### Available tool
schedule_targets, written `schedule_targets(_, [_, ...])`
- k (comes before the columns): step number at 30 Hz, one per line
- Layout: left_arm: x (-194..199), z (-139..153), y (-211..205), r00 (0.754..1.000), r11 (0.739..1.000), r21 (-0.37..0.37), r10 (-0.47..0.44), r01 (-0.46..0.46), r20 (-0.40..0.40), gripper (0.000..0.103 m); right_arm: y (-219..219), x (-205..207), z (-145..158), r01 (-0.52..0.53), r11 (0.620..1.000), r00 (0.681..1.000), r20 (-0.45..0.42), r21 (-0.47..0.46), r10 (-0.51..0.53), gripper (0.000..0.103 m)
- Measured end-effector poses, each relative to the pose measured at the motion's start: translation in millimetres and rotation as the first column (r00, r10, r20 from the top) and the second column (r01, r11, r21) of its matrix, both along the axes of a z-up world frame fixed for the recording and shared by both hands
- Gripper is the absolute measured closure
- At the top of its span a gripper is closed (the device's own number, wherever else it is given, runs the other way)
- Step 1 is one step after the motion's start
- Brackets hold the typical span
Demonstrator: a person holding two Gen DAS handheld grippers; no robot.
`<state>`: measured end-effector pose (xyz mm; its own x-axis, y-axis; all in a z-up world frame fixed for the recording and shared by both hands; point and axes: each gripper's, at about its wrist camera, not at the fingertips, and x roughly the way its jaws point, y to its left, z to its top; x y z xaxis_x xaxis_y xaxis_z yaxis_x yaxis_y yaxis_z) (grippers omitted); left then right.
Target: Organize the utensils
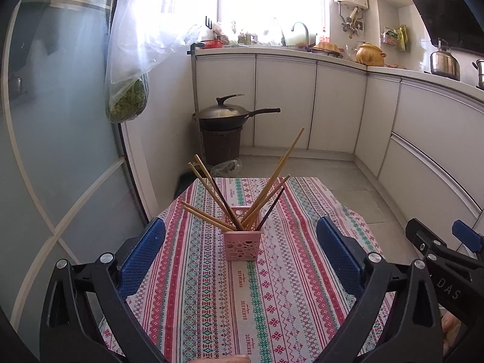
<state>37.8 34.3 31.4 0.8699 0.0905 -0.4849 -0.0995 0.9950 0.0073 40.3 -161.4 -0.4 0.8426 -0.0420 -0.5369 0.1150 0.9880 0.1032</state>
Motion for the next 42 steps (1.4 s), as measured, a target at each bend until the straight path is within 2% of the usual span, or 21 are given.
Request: schedule_targets(42, [5.1,-5.4,2.7,0.999,1.0,-0.011,0.022,-0.023,-0.029,0.007,-2.1,5.3,-6.5,-0.018,0.999,0.999,-0.039,0.029,0.019,0.007])
